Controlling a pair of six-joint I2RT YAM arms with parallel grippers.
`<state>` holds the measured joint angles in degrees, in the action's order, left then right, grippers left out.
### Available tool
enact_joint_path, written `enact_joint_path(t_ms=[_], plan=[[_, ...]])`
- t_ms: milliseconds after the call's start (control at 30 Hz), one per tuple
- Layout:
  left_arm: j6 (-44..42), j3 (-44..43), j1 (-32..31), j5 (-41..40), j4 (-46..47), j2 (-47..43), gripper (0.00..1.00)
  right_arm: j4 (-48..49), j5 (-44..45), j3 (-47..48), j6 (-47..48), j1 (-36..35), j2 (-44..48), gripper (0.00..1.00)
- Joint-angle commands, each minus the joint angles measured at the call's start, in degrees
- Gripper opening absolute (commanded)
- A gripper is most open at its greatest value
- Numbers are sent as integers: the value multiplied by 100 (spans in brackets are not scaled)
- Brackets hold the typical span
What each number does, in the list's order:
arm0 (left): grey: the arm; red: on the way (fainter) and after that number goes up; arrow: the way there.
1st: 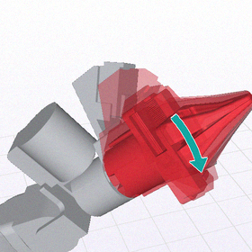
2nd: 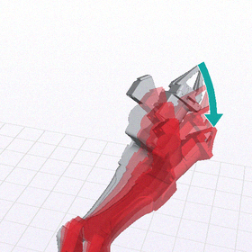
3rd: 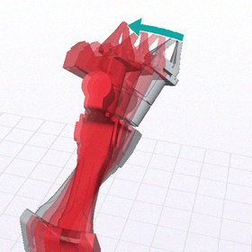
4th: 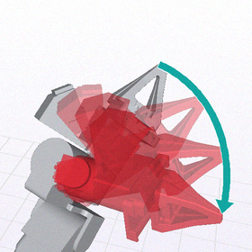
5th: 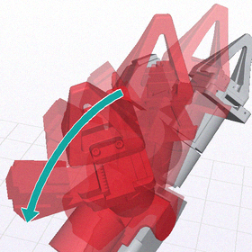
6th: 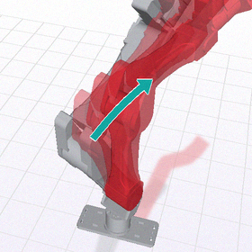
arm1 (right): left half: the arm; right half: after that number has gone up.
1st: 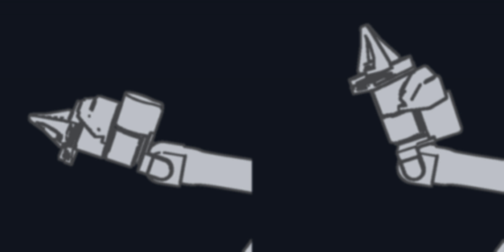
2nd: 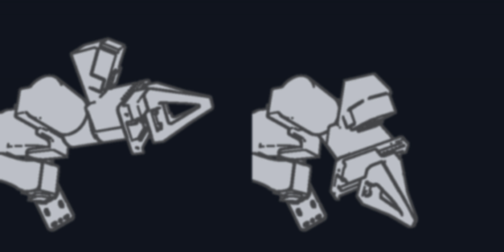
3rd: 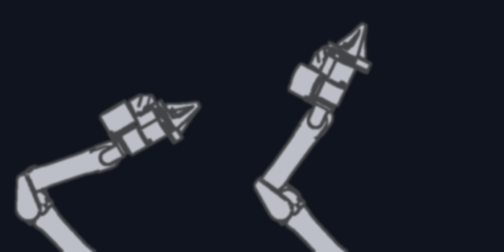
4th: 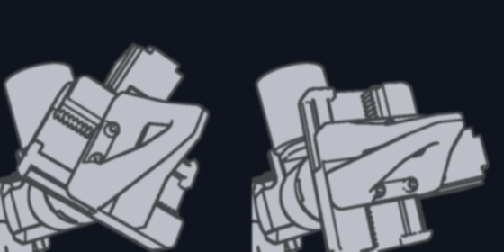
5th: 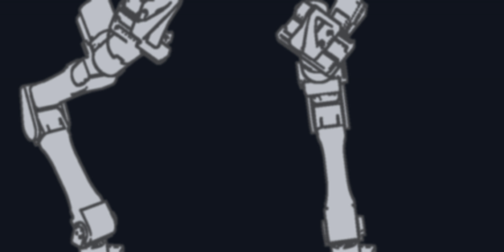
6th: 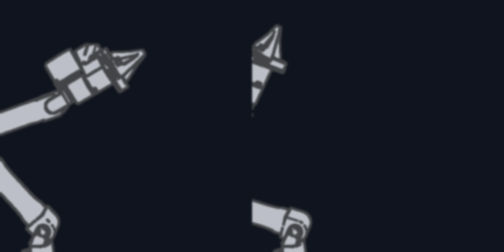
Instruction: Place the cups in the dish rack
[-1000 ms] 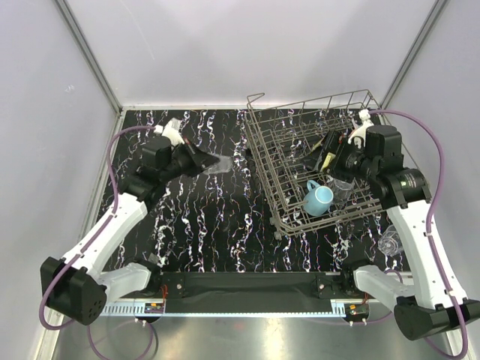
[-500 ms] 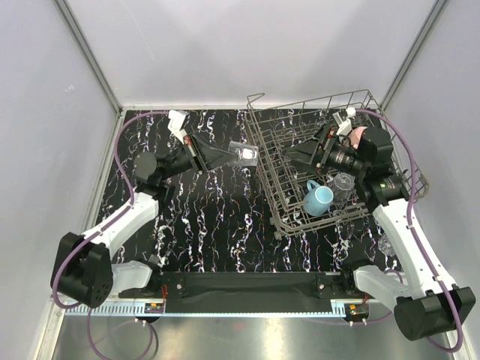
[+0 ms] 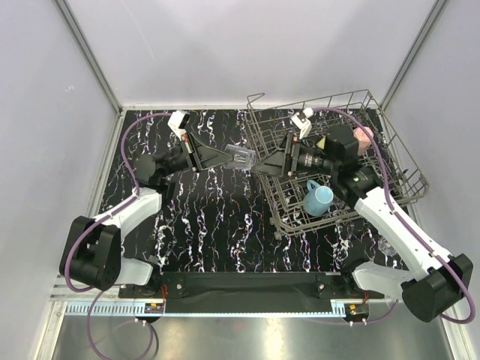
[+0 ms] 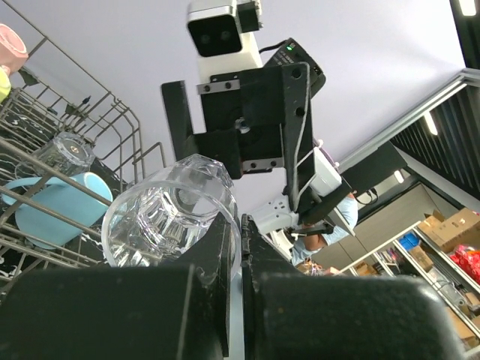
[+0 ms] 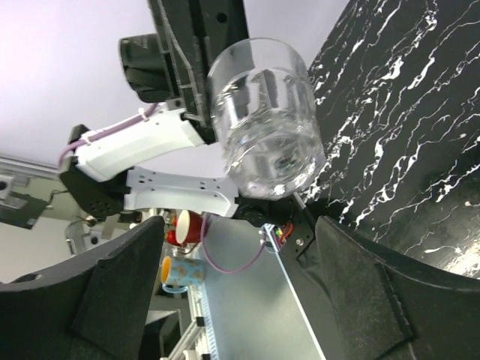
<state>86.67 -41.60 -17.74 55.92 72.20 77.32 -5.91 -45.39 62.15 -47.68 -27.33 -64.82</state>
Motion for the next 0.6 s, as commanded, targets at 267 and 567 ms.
enact_joint_path(t_ms=[267, 567], plan=[[464, 126, 165, -152, 2324, 196, 0, 1469, 1136, -246, 66, -475, 22, 74], [552, 152, 323, -178, 2333, 169, 0, 2330, 1954, -817, -22, -650, 197, 80]])
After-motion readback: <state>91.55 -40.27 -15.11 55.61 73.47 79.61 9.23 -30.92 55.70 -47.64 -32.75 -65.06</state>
